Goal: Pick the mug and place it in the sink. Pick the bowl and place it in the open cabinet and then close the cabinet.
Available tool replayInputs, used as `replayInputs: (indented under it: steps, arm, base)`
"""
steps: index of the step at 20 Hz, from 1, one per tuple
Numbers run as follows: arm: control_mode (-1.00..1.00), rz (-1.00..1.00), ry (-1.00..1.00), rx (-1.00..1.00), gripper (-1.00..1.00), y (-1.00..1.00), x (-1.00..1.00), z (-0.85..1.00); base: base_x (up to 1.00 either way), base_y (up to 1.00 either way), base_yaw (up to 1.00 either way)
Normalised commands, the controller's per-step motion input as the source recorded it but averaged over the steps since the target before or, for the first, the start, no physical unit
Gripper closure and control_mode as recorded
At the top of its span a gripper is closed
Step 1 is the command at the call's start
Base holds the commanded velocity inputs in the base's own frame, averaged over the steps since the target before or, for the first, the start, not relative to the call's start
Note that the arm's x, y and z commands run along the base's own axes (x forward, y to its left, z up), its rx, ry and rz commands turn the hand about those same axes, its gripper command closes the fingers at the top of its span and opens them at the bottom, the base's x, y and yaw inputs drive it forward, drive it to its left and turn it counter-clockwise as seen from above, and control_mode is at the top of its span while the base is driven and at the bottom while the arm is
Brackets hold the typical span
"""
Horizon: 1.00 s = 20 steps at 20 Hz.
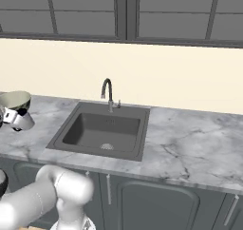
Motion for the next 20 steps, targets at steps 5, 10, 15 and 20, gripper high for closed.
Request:
replayInputs:
  steps: [5, 10, 15, 20]
  arm:
    - [-1.0, 0.38, 0.03, 0.0, 1.0, -1.0, -0.18, 1.0]
    - [-1.0, 0.44, 0.13, 0.0, 1.0, -0.96, -0.21, 0.76]
    - [-1.0, 0.48, 0.13, 0.0, 1.0, -0.95, -0.03, 0.15]
    - [-1.0, 0.58, 0.03, -0.02, 1.0, -0.67, 0.02, 0.0]
  base:
    - [0.0, 0.0, 0.0]
    - [0.0, 0.0, 0.0]
    - [0.0, 0.0, 0.0]
    - [0.0, 0.0, 0.0]
